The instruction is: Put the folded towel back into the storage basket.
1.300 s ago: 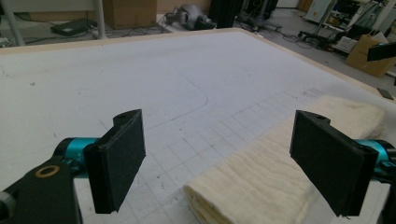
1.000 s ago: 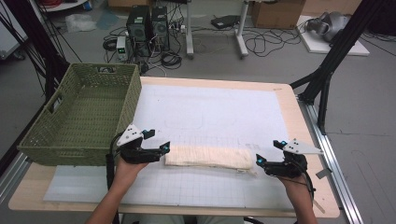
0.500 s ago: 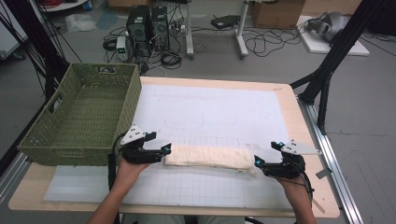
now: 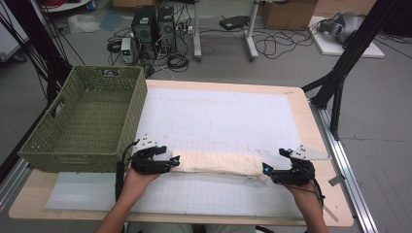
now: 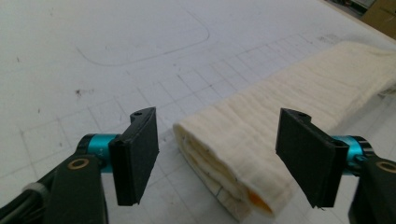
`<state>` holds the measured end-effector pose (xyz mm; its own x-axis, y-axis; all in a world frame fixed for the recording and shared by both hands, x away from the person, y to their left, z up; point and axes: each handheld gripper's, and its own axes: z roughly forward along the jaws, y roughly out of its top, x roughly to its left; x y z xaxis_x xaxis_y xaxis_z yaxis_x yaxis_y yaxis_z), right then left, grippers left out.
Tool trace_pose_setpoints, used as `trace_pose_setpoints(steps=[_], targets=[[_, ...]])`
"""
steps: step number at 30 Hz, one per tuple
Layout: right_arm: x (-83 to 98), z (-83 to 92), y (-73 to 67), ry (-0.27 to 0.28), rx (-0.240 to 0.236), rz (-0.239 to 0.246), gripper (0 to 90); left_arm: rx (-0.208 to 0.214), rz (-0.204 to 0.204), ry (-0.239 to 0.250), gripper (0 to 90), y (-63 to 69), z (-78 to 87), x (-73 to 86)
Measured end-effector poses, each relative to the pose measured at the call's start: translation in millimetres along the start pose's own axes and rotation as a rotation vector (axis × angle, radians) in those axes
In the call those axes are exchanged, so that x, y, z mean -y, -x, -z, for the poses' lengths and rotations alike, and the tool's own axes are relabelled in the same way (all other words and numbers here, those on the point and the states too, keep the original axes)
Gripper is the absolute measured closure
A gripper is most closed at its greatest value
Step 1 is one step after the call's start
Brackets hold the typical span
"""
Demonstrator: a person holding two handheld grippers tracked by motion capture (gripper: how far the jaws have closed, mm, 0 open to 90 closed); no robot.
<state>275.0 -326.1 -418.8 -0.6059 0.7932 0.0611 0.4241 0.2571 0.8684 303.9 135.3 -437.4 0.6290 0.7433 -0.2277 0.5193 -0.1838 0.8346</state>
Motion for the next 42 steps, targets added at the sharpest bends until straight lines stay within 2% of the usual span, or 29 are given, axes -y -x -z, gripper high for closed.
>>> trace_pose_setpoints(steps=[5, 14, 17, 18, 19, 21, 26, 30, 36, 42], targets=[[0.1, -3.0, -0.1, -0.006, -0.007, 0.012, 11.2, -0.008, -0.026, -0.040, 38.2, 0.5, -1.8, 2.7], [0.8, -5.3, -1.3, -0.018, -0.019, 0.014, 11.3, 0.003, -0.040, -0.088, 41.0, 10.2, -5.9, 7.5], [0.8, -5.6, -1.8, -0.016, -0.019, 0.015, 11.2, 0.004, -0.059, -0.112, 41.5, 12.6, -9.5, 9.6], [0.8, -5.5, -2.3, -0.021, -0.021, 0.010, 11.2, 0.010, -0.068, -0.114, 43.9, 13.6, -10.4, 10.0], [0.9, -5.7, -2.5, -0.022, -0.022, 0.011, 11.2, 0.014, -0.091, -0.125, 50.2, 14.3, -11.1, 10.3], [1.0, -6.5, -2.3, -0.021, -0.022, 0.018, 11.2, 0.001, -0.108, -0.125, 53.4, 16.5, -13.0, 10.9], [1.2, -8.7, -5.0, -0.038, -0.028, 0.022, 11.2, -0.011, -0.105, -0.127, 64.4, 17.4, -13.5, 10.6], [1.2, -10.0, -7.1, -0.045, -0.020, 0.028, 11.2, -0.013, -0.133, -0.128, 75.2, 21.7, -14.8, 10.3], [2.3, -9.1, -9.5, -0.055, -0.025, 0.017, 11.2, -0.011, -0.128, -0.127, 79.6, 22.4, -14.5, 9.9], [6.4, -14.4, -14.0, -0.107, -0.049, 0.017, 11.2, 0.007, -0.098, -0.111, 80.2, 19.3, -12.9, 9.0]])
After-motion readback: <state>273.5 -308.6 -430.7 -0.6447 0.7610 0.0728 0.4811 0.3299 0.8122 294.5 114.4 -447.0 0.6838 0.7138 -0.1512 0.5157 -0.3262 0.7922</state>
